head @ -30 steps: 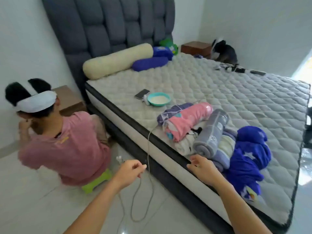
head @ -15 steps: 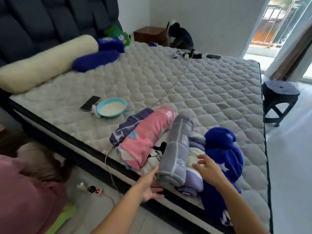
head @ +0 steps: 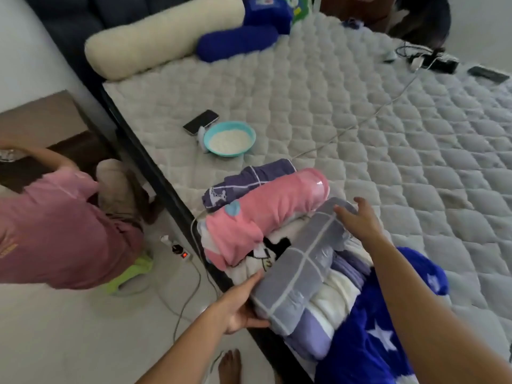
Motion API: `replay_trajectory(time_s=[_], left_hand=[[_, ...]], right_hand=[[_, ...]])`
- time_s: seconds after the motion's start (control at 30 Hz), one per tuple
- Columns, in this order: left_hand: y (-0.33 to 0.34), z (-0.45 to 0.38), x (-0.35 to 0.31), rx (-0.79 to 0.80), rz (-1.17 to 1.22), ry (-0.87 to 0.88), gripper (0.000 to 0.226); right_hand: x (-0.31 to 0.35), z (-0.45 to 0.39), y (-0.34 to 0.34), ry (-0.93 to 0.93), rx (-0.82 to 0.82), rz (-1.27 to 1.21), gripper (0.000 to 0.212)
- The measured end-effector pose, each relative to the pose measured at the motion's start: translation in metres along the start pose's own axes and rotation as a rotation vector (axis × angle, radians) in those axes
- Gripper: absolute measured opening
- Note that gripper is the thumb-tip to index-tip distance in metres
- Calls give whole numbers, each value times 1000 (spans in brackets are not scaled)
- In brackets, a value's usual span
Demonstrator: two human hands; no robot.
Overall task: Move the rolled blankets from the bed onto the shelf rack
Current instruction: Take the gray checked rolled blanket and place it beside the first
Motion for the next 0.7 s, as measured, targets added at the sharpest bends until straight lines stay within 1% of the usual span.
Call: replay_trajectory(time_s=[0.1,0.23,0.4,0.5,0.6,0.7], left_hand=[[2,1,0,-85,6,16,38],[5,1,0,-183,-34,31,36],[7,13,3,-238,-130,49,39],[2,35,6,-247,-157,69,40],[-14,69,9,-261,-174,126,39],[-41,111,18,-292,-160,210,39]], right_hand=[[-6,-18,8,17,88,12,56],[-19,-21,12,1,9,-48,51],[-21,-5,10,-3,-39,-207,49],[-6,17,11,-49,-65,-290,41],[21,55,18,-135,-132,-302,31],[64,101,40,-247,-153,-331,33]])
Point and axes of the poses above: each hand's wrist, its own z-axis away from the middle knuckle, its own y-axis out of the palm, x = y × z, the point moved 6 cm from there along -z, towards the middle knuckle, and after that the axes turned 10 degrees about x, right-handed, at the moved point
